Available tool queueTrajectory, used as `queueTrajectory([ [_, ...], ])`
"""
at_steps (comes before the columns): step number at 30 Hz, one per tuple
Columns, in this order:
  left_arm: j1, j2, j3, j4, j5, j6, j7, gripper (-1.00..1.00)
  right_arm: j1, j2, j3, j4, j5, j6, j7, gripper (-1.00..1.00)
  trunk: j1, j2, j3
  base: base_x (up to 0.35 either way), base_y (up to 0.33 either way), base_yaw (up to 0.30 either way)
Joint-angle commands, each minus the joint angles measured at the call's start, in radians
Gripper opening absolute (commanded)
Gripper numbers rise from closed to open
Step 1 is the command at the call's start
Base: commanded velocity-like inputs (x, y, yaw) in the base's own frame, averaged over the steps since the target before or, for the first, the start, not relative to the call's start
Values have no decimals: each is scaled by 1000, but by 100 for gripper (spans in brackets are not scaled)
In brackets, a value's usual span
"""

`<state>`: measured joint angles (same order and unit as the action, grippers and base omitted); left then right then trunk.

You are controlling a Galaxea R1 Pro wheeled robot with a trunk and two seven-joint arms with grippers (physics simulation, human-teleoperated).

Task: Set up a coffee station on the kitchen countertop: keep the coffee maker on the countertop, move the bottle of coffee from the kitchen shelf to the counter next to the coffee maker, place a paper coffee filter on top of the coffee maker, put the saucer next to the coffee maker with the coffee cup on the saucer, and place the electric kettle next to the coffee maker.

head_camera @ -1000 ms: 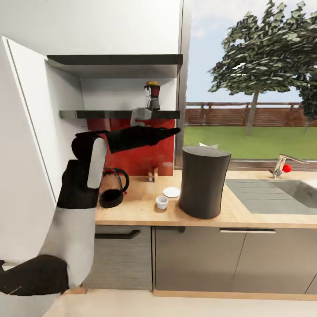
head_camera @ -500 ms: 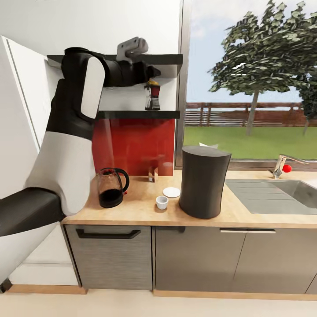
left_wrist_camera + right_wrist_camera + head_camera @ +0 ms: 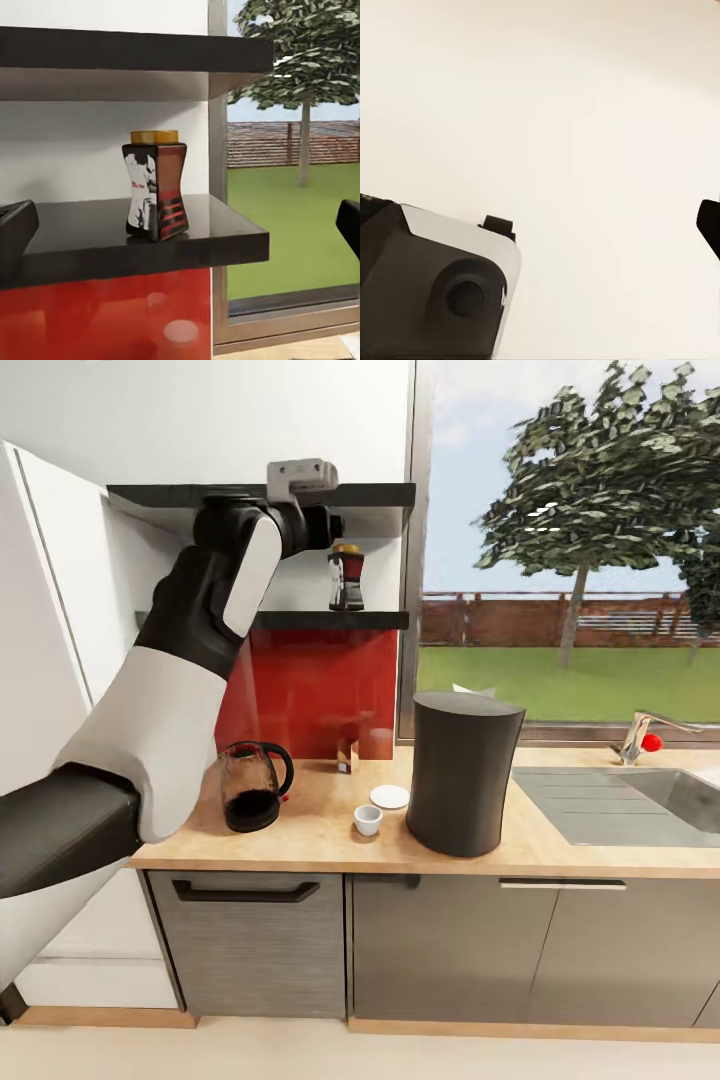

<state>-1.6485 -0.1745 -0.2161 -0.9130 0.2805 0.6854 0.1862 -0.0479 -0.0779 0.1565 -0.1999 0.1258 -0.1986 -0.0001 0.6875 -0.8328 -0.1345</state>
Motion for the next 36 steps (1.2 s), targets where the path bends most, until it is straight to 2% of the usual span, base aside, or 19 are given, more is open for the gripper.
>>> queueTrajectory([
  [1,-1,0,-3,10,11,-10,10,100,-1,0,6,23,14,-2,1,100,0,-1,-2,71,-32,0],
  [4,-1,0,-6,22,12,-25,11,100,0,0,22,72,25,-2,1,100,0,-1,-2,155,-99,0],
  [12,-1,0,-6,38,12,-32,12,100,0,0,30,102,30,-2,2,100,0,-1,-2,116,-80,0],
  [14,-1,0,-7,52,13,-33,12,100,0,2,31,139,31,-2,2,100,0,-1,-2,163,-126,0],
  [27,-1,0,-6,59,10,-35,15,100,0,3,31,150,31,-2,1,100,0,-1,-2,160,-97,0],
  [29,-1,0,-6,61,10,-35,40,100,0,3,31,149,31,-2,0,100,0,-1,-2,34,-14,0],
  [30,-1,0,-7,73,10,-36,138,100,0,3,31,149,31,-2,0,100,0,-1,-2,8,-3,0],
  [33,0,0,-10,79,10,-37,174,100,0,3,31,149,31,-2,0,100,0,-1,-2,5,-2,0],
  [36,1,0,-14,80,10,-42,184,100,0,3,31,149,31,-2,0,100,0,-1,-2,2,-1,0],
])
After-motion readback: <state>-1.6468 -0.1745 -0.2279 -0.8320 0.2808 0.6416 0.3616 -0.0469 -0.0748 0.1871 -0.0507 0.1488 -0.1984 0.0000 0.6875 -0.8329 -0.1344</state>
